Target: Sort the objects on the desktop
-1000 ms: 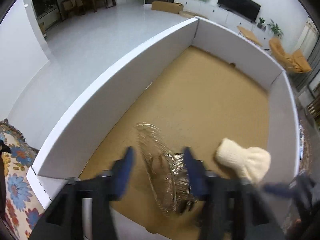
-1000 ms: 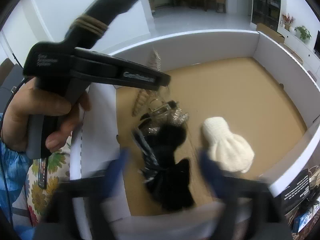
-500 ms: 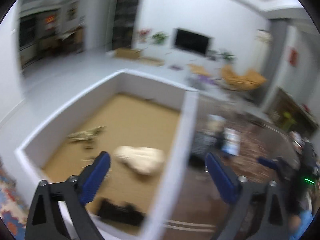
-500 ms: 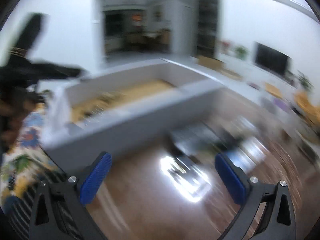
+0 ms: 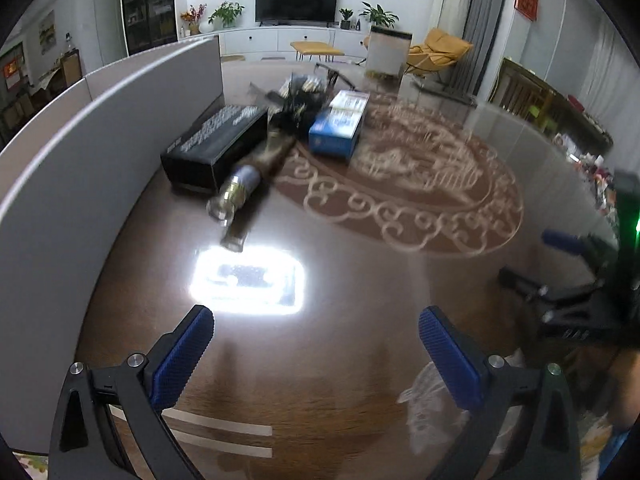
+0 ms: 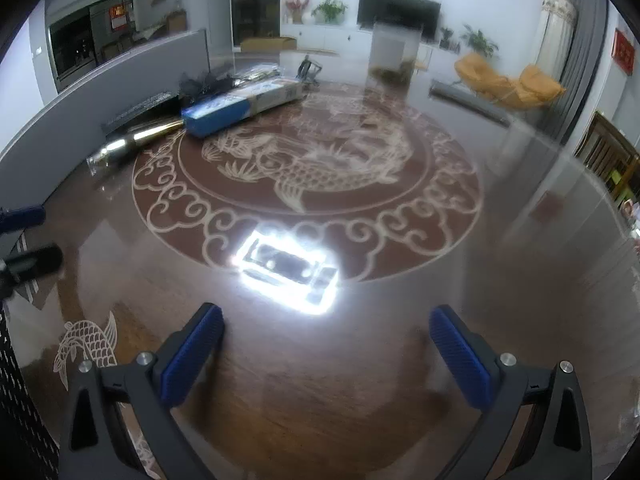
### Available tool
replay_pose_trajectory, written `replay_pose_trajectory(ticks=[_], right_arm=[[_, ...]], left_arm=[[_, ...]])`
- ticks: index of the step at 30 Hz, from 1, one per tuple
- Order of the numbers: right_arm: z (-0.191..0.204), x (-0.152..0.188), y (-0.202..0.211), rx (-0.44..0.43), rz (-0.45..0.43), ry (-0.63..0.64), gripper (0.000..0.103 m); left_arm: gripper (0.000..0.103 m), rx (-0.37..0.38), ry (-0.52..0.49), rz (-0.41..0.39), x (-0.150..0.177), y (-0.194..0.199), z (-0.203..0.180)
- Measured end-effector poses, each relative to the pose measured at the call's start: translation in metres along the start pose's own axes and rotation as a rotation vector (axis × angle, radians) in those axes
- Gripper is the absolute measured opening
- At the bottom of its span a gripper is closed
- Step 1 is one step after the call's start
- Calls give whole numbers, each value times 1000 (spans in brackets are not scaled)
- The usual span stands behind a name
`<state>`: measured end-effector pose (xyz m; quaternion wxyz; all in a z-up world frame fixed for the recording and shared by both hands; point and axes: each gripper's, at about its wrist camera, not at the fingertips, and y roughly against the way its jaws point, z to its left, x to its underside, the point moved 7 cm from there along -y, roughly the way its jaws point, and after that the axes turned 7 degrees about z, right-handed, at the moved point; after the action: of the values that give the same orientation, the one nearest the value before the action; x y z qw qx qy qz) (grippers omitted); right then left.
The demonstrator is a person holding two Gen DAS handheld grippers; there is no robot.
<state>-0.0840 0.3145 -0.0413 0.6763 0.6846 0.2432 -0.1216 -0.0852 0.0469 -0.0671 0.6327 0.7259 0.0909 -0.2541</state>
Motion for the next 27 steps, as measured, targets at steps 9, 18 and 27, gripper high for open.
replay_pose_trajectory(ticks=[9,18,27], right_arm=[[9,2,-9,-35,20,-30,103],[9,3,-8,-35,20,-30,103],[9,3,-8,-35,20,-30,103]], left_arm=[[103,-68,-28,6,3,-19,7],[103,-67,-32,-9,0,-21,6],[103,-67,-30,-11,-1,-22,6]])
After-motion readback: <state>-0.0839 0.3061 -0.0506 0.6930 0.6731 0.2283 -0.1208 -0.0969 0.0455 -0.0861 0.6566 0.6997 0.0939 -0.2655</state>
